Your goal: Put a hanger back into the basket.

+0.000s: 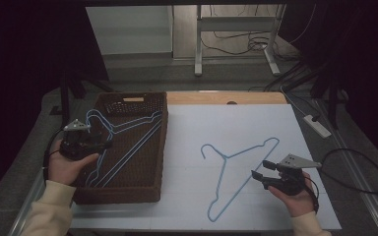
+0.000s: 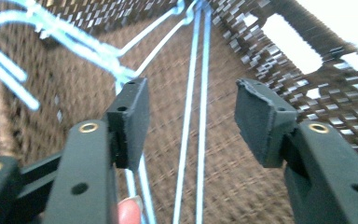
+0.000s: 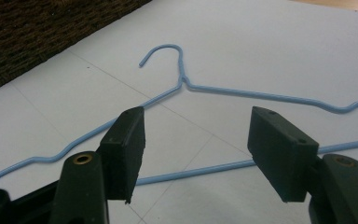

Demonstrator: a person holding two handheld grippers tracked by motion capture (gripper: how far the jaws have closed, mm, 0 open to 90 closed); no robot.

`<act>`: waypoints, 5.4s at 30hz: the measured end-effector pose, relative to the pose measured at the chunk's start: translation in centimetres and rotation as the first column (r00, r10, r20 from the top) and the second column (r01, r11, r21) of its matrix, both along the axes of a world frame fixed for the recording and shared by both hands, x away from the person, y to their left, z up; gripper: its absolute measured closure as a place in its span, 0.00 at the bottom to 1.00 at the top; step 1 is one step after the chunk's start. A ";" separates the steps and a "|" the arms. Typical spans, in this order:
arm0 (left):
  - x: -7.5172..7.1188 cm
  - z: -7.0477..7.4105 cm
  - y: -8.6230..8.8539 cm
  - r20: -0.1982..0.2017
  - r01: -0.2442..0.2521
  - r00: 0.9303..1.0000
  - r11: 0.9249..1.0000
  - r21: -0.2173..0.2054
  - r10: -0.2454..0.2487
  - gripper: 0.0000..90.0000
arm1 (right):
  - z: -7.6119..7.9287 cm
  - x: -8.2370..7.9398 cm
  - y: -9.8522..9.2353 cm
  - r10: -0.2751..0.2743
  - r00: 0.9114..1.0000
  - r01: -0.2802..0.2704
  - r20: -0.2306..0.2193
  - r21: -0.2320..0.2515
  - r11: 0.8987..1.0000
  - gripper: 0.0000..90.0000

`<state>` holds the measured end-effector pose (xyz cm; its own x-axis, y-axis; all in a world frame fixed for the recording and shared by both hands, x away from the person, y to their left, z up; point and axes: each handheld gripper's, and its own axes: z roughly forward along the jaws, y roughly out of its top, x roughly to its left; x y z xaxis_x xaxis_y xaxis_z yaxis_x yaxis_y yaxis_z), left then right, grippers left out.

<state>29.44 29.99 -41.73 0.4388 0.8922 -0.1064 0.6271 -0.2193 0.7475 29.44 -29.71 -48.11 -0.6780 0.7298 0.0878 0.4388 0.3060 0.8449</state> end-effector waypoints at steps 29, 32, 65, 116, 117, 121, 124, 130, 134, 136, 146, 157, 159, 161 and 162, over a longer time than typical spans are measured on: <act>-5.5 1.0 -8.9 0.144 0.286 0.953 0.949 -0.134 -0.267 0.42 | -0.1 0.2 -0.3 -0.011 1.000 0.011 -0.003 -0.011 1.000 0.42; -5.5 0.7 -9.6 0.144 0.290 0.952 0.947 -0.142 -0.270 0.42 | -0.1 0.3 -0.4 -0.009 1.000 0.009 -0.006 -0.015 1.000 0.42; -5.8 0.2 -10.3 0.166 0.309 0.944 0.940 -0.145 -0.285 0.41 | -0.3 0.2 0.9 0.040 0.999 -0.041 -0.019 -0.066 0.997 0.42; -5.2 -0.8 -11.3 0.123 0.323 0.943 0.938 -0.127 -0.309 0.40 | -1.7 13.7 14.3 0.072 0.921 -0.257 -0.382 -0.461 0.849 0.62; -5.2 -0.8 -11.3 0.123 0.323 0.943 0.938 -0.127 -0.309 0.40 | -1.7 13.7 14.3 0.072 0.921 -0.257 -0.382 -0.461 0.849 0.62; -5.2 -0.7 -11.3 0.122 0.326 0.942 0.937 -0.128 -0.311 0.40 | -1.7 13.9 15.4 0.065 0.914 -0.280 -0.401 -0.507 0.815 0.77; -5.2 -0.7 -11.3 0.124 0.325 0.943 0.937 -0.130 -0.310 0.40 | -1.6 14.1 16.1 0.047 0.903 -0.291 -0.427 -0.527 0.798 0.87; -5.5 -0.5 -11.3 0.133 0.327 0.942 0.935 -0.138 -0.309 0.40 | -1.6 14.0 16.5 0.012 0.904 -0.266 -0.427 -0.541 0.798 0.96; -5.6 -0.3 -11.3 0.136 0.330 0.940 0.933 -0.145 -0.311 0.41 | -1.6 13.8 16.0 0.023 0.913 -0.251 -0.408 -0.515 0.819 0.96; -5.6 -0.3 -11.3 0.136 0.331 0.940 0.932 -0.147 -0.312 0.41 | -1.3 13.6 15.7 0.026 0.919 -0.239 -0.395 -0.501 0.832 0.96; -5.7 -0.2 -13.1 0.113 0.373 0.926 0.917 -0.144 -0.359 0.42 | 0.3 12.7 14.6 0.054 0.943 -0.206 -0.330 -0.447 0.871 0.96; -4.9 -0.7 -16.5 0.042 0.388 0.921 0.911 -0.140 -0.386 0.42 | 1.1 12.2 14.0 0.073 0.951 -0.198 -0.300 -0.412 0.890 0.96; -4.6 -0.9 -17.2 0.025 0.394 0.919 0.909 -0.139 -0.394 0.42 | 1.1 12.1 14.0 0.076 0.952 -0.198 -0.297 -0.409 0.891 0.96; -4.4 -1.1 -18.0 0.013 0.403 0.914 0.905 -0.139 -0.405 0.42 | 1.2 12.0 13.9 0.075 0.952 -0.196 -0.296 -0.401 0.895 0.96; -4.2 -1.2 -18.3 0.006 0.407 0.912 0.902 -0.142 -0.410 0.42 | 1.3 12.0 13.8 0.076 0.953 -0.195 -0.294 -0.400 0.896 0.96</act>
<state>25.24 11.71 -42.94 0.7575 0.6110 -0.2299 0.5225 -0.3563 0.7746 41.46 -15.88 -46.85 -0.7675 0.6409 -0.0159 0.5558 0.6775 0.4818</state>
